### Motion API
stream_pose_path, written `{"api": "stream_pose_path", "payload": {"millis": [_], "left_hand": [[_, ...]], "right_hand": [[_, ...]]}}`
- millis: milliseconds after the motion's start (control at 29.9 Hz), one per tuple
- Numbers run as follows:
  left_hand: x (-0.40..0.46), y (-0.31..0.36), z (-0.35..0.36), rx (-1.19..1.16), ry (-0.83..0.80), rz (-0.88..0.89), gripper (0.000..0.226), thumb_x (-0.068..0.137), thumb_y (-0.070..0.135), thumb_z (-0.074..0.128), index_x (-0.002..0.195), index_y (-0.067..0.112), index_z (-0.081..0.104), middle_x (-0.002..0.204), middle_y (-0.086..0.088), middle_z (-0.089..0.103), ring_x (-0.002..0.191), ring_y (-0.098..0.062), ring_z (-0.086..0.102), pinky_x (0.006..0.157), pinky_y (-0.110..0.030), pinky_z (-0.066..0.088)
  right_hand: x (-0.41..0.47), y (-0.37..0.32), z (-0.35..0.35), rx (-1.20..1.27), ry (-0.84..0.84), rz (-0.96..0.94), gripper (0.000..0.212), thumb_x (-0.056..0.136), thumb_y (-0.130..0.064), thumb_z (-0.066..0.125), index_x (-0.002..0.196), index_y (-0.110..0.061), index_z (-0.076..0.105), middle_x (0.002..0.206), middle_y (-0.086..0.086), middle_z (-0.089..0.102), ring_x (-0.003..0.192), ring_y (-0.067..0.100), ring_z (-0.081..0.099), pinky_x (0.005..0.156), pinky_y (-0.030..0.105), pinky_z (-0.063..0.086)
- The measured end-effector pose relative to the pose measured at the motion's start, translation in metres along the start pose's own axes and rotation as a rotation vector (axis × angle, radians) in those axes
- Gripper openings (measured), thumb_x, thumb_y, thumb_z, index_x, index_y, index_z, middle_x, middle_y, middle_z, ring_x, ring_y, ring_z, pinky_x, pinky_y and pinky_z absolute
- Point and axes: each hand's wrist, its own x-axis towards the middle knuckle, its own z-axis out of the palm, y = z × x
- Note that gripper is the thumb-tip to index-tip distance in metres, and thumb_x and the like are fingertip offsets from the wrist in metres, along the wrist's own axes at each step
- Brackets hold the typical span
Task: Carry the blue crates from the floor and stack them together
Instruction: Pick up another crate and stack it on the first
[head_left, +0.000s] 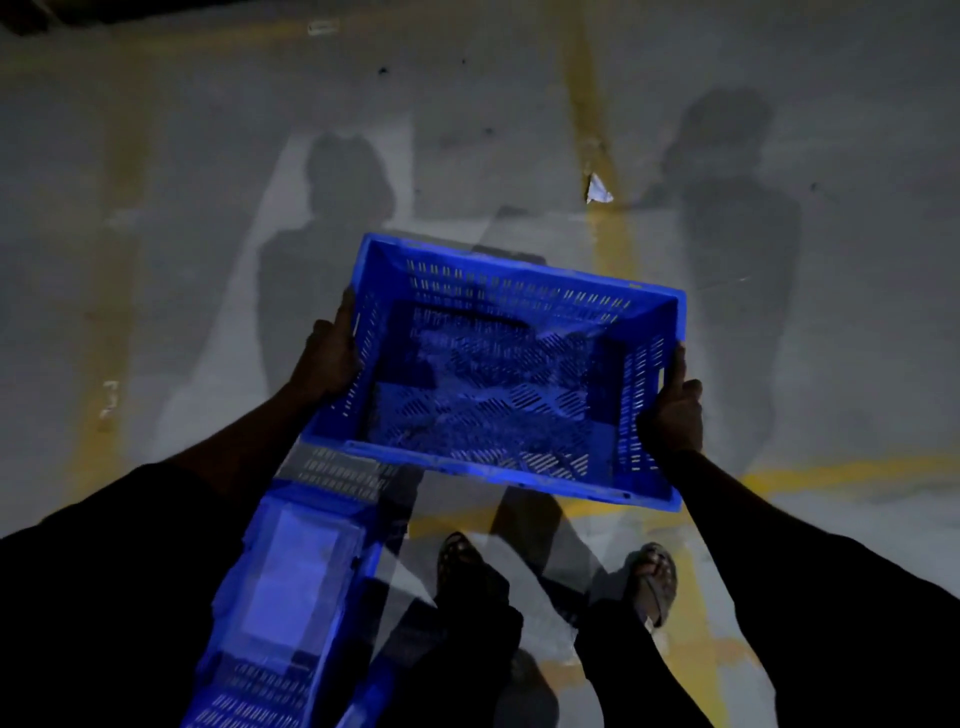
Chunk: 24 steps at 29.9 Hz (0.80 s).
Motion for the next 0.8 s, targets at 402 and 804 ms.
{"api": "stream_pose_path", "payload": {"millis": [402, 804], "left_hand": [[-0.049, 0.181, -0.056, 0.234, 0.002, 0.291, 0.080, 0.099, 0.021, 0.044, 0.160, 0.019, -0.008, 0.088, -0.021, 0.045, 0.074, -0.036, 0.052, 0.066, -0.038, 0.035], [-0.099, 0.397, -0.039, 0.358, 0.064, 0.526, 0.076, 0.096, 0.021, 0.047, 0.161, 0.020, 0.006, 0.098, -0.025, 0.047, 0.057, -0.043, 0.052, 0.056, -0.046, 0.047]], "right_hand": [[-0.040, 0.032, -0.181, 0.063, 0.113, -0.007, 0.093, 0.088, 0.001, 0.052, 0.161, -0.030, 0.004, 0.139, 0.038, 0.034, 0.098, 0.051, 0.060, 0.077, 0.045, 0.047], [-0.091, 0.142, -0.355, 0.057, 0.267, 0.077, 0.084, 0.092, -0.005, 0.052, 0.162, -0.020, 0.008, 0.132, 0.038, 0.040, 0.082, 0.050, 0.060, 0.071, 0.048, 0.047]]}}
